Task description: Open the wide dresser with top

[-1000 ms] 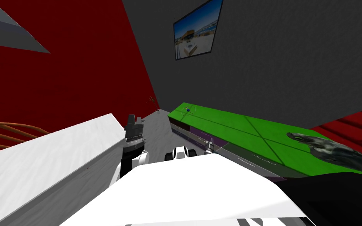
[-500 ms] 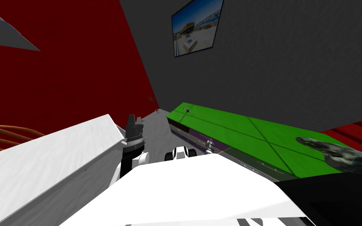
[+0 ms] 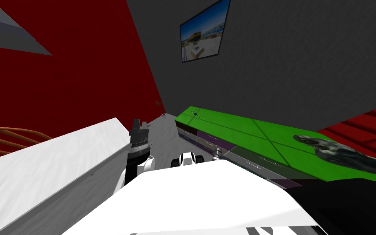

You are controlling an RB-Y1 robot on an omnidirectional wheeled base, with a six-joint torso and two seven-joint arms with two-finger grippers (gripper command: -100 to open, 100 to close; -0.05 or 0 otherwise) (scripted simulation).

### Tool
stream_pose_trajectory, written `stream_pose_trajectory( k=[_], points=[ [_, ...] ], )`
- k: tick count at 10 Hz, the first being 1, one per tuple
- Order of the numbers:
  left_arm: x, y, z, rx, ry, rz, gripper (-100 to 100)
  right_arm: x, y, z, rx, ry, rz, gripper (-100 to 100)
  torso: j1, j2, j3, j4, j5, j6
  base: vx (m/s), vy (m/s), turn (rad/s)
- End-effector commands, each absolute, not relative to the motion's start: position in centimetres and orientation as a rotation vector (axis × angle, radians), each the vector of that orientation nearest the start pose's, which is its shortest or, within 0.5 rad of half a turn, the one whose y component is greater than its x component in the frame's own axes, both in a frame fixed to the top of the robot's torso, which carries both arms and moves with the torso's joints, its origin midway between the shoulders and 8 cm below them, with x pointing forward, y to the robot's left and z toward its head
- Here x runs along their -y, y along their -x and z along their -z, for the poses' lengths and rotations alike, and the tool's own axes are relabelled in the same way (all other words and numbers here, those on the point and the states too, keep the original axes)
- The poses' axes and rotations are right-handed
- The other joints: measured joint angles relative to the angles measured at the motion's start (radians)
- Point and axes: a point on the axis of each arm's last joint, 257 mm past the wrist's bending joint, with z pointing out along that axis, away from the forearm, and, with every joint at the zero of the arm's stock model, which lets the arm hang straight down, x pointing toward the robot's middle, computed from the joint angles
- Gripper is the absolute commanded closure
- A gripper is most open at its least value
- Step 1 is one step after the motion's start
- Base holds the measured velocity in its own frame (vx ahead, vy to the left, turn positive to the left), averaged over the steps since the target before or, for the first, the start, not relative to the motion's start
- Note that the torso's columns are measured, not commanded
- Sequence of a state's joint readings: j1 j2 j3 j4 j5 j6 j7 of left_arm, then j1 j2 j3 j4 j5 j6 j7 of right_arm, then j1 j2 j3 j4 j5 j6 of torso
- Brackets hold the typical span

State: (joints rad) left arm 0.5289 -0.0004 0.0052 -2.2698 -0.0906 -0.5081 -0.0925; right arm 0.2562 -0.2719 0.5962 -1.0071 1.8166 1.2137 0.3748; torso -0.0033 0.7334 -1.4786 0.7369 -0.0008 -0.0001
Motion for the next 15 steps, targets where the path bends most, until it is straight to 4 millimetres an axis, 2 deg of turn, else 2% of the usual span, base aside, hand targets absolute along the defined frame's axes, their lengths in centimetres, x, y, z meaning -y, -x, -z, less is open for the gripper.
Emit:
stream_pose_trajectory(
  k=[1,6,7,11,12,13,15],
  points=[
    [-27.4,-34.4,-1.1,-0.707,0.584,1.139,0,37.7,-28.8,42.6,-1.731,0.664,1.459,-100,-0.003,-0.005,-0.003,-0.001,-0.001,0.0,0.105,-0.093,0.036],
    [-27.4,-34.4,-1.1,-0.707,0.584,1.139,0,38.4,-28.9,42.6,-1.732,0.656,1.468,-100,0.007,0.009,0.005,0.002,0.002,0.0,0.11,-0.074,0.024],
    [-27.4,-34.4,-1.1,-0.707,0.584,1.139,0,38.4,-28.9,42.6,-1.731,0.656,1.468,100,0.007,0.011,0.007,0.003,0.002,0.0,0.01,-0.004,0.0],
    [-27.4,-34.4,-1.1,-0.707,0.584,1.139,0,36.5,-28.3,42.4,-1.727,0.671,1.45,100,0.006,0.008,0.005,0.002,0.001,0.0,-0.143,0.088,-0.044],
    [-27.4,-34.4,-1.1,-0.707,0.584,1.139,0,36.9,-28.3,42.4,-1.728,0.668,1.452,100,0.005,0.005,0.003,0.001,0.001,0.0,-0.072,0.062,-0.018],
    [-27.4,-34.4,-1.1,-0.707,0.584,1.139,0,37.3,-28.3,42.5,-1.731,0.665,1.458,-100,0.001,-0.001,0.0,0.0,0.0,0.0,0.08,-0.04,0.041],
    [-27.4,-34.4,-1.1,-0.707,0.584,1.139,0,37.7,-28.3,42.6,-1.733,0.66,1.463,-100,-0.003,-0.006,-0.004,-0.002,-0.001,0.0,0.138,-0.069,0.04]
  ],
)
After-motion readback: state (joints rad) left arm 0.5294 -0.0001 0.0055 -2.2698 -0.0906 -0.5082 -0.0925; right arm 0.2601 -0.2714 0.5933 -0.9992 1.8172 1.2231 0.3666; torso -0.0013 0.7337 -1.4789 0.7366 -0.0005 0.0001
